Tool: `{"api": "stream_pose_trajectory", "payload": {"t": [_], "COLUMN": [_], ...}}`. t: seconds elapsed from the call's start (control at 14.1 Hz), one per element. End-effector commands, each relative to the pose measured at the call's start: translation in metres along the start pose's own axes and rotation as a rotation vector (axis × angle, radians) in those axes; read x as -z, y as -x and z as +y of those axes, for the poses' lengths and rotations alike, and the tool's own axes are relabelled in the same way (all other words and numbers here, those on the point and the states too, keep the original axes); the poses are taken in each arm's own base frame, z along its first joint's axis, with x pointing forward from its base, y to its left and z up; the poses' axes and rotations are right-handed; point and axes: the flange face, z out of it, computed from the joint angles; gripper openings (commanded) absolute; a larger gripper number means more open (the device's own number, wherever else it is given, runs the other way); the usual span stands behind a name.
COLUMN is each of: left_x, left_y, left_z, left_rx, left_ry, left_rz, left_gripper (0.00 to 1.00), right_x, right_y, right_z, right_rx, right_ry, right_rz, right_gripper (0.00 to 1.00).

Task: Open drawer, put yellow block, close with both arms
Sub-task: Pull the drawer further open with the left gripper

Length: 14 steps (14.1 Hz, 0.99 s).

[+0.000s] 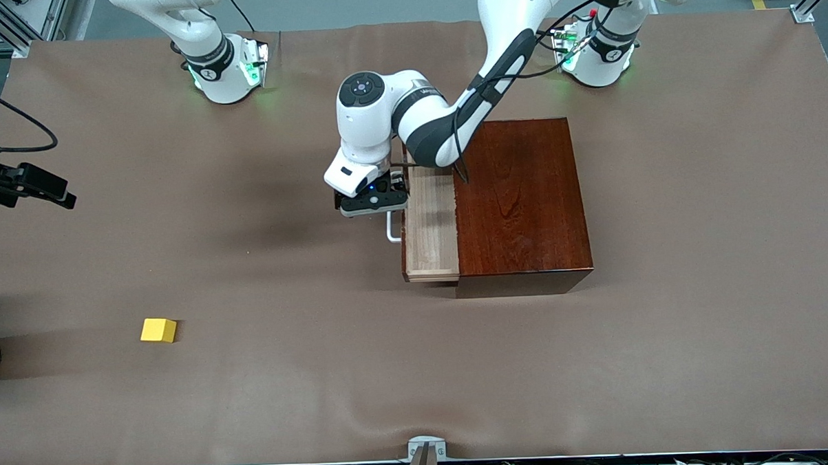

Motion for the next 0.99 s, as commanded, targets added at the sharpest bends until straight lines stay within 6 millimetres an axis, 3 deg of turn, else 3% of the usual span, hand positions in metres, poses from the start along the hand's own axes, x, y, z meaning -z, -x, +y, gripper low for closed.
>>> {"api": "stream_pose_trajectory", "payload": {"t": [0.0,0.43,0.92], "left_x": [0.016,0.02,0.061], "left_y": [0.054,0.06,0.029], "left_z": [0.051,0.056,0.051], "left_rx": [0.045,0.025,0.048], "left_ry": [0.192,0.226,0.259], "left_rz": [-0.064,-0.047,-0.001], "left_gripper": [1.0,1.0,1.0], "right_x": [0.007,0.007,0.008], "right_y": [0.007,0.007,0.007], "right_z": [0.001,0.001,0.001], "right_rx": [-0.003,-0.003,-0.001], "right_ry": [0.009,0.009,0.009], "right_rz": [0.006,0.006,0.009], "right_gripper": [1.0,1.0,1.0]}}
